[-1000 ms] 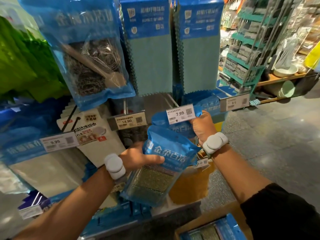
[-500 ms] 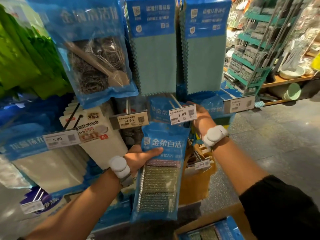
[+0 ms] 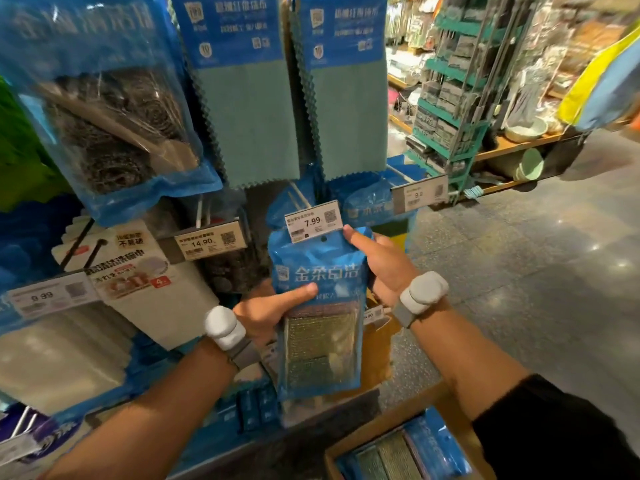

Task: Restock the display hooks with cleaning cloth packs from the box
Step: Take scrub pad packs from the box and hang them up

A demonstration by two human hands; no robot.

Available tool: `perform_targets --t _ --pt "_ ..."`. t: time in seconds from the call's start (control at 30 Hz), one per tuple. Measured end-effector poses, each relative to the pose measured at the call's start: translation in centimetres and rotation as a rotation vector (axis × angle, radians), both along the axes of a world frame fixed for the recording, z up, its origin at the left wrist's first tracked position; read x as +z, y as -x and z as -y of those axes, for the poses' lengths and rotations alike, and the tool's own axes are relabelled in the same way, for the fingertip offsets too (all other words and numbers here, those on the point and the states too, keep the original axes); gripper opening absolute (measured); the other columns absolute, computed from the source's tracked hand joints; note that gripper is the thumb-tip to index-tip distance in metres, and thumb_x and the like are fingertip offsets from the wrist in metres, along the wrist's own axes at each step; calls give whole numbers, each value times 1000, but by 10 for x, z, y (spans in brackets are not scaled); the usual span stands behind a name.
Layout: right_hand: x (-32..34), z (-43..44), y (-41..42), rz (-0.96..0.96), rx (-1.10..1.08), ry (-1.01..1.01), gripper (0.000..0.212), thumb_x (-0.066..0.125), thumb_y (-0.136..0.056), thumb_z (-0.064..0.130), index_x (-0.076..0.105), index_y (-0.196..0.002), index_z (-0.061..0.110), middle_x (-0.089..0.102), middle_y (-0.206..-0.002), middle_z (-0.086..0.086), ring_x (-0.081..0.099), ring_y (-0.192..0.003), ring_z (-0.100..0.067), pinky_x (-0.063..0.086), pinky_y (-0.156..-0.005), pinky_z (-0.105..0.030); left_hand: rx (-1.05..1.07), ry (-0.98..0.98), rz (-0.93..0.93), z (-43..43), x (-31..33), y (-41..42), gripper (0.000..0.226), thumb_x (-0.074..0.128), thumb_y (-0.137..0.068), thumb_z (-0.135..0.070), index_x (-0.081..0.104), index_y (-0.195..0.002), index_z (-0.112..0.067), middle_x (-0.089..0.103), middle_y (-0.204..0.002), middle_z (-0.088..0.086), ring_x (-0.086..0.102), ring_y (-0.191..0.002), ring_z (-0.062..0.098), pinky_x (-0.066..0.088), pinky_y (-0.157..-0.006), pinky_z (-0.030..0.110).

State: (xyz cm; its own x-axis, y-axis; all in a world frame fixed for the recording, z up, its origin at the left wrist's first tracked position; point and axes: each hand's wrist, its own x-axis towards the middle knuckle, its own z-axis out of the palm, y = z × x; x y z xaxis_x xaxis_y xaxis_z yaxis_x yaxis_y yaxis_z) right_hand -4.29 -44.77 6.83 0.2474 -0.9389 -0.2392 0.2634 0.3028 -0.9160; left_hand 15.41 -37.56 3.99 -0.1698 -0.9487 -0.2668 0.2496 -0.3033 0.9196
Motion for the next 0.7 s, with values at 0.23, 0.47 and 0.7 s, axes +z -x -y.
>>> perform_targets --t 0.23,0.47,0.7 --pt "24 28 -16 1 31 -19 40 57 -99 36 66 -125 6 74 -115 -16 71 -107 -33 57 -95 -52 100 73 -9 5 28 3 34 64 -93 -4 66 -124 -17 76 -120 8 75 -105 23 63 -77 30" --pt "1 40 -32 -82 -87 -82 42 70 -90 34 67 -121 6 75 -108 -16 72 -99 -36 59 -89 -51 160 0 13 6 19 1 33 67 -93 -9 67 -125 -17 76 -119 8 75 -106 25 62 -89 38" --pt "7 68 -49 -241 -105 -56 57 72 -84 54 64 -121 11 75 -112 -11 69 -107 -28 52 -103 -44 360 95 324 32 1 -5 30 76 -92 -21 68 -120 -25 76 -107 -10 73 -92 1 60 -83 22"
